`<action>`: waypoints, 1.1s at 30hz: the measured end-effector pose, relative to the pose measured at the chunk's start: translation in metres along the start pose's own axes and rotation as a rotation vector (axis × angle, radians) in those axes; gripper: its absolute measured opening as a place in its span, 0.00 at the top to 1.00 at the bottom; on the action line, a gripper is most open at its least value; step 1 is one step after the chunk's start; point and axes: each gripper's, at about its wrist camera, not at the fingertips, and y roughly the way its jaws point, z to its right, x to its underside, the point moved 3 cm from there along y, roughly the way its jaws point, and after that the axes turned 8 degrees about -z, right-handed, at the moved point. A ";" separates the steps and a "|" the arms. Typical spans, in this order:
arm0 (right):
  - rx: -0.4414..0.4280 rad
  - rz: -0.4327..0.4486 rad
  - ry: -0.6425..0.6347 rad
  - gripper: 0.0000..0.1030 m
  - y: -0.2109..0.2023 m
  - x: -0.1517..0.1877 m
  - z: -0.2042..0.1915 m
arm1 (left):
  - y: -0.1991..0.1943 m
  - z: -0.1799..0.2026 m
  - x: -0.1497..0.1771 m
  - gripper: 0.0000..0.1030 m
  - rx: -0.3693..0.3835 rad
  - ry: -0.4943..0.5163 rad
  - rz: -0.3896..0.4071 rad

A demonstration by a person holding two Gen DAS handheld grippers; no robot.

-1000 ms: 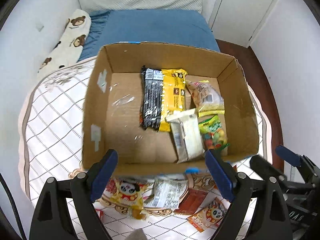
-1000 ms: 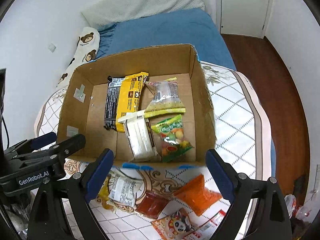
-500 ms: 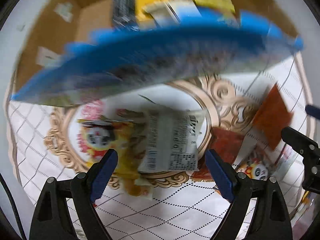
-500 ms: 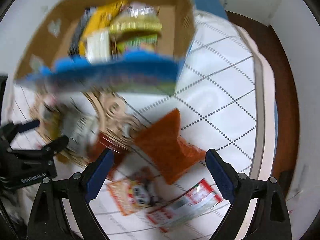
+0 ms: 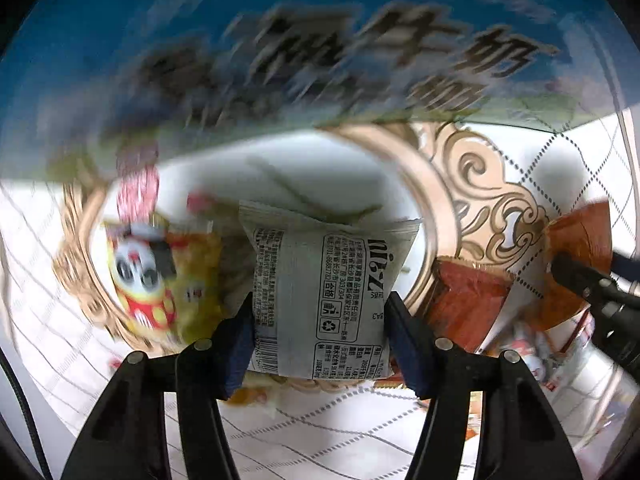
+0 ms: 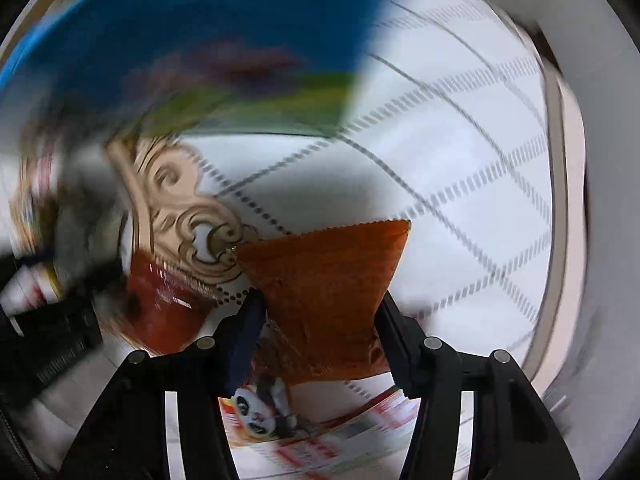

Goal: Organize snacks
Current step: 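Grasp the white printed bag with left tool while right tool grasps orange chip bag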

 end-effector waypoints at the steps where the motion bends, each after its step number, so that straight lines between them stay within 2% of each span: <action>1: -0.079 -0.017 0.069 0.45 0.001 0.001 0.009 | 0.003 -0.005 0.003 0.43 0.026 -0.030 -0.016; 4: -0.232 -0.042 0.181 0.45 0.004 0.006 0.023 | 0.013 -0.012 0.005 0.43 0.084 -0.074 -0.046; 5: -0.239 -0.044 0.179 0.44 0.005 0.006 0.024 | 0.018 -0.013 0.004 0.43 0.103 -0.087 -0.061; 6: -0.231 -0.050 0.170 0.40 0.006 0.006 0.024 | 0.024 -0.015 0.002 0.42 0.120 -0.095 -0.084; 7: -0.219 -0.059 0.156 0.28 0.008 0.007 0.023 | 0.027 -0.015 0.000 0.42 0.128 -0.099 -0.096; 8: -0.214 -0.057 0.143 0.21 0.009 0.009 0.023 | 0.029 -0.016 -0.002 0.42 0.131 -0.099 -0.098; 14: -0.107 -0.029 0.105 0.21 0.014 0.018 0.009 | 0.026 -0.010 -0.005 0.44 0.101 -0.089 -0.060; 16: -0.054 0.001 0.115 0.31 0.018 0.021 0.009 | 0.020 -0.005 0.000 0.49 0.077 -0.082 -0.031; 17: -0.044 0.010 0.118 0.42 0.020 0.023 0.009 | 0.018 -0.002 0.008 0.50 0.064 -0.078 -0.016; 21: -0.040 0.044 0.118 0.52 0.020 0.036 0.010 | 0.004 0.000 0.014 0.52 0.040 -0.062 0.027; 28: -0.076 0.103 0.091 0.53 -0.015 0.058 0.012 | -0.019 -0.003 0.034 0.54 0.086 -0.055 0.059; 29: -0.095 0.107 0.084 0.53 -0.021 0.062 0.011 | -0.027 -0.015 0.039 0.54 0.097 -0.055 0.066; 33: -0.137 0.127 0.037 0.53 -0.050 0.073 0.014 | -0.060 -0.025 0.055 0.55 0.139 -0.041 0.105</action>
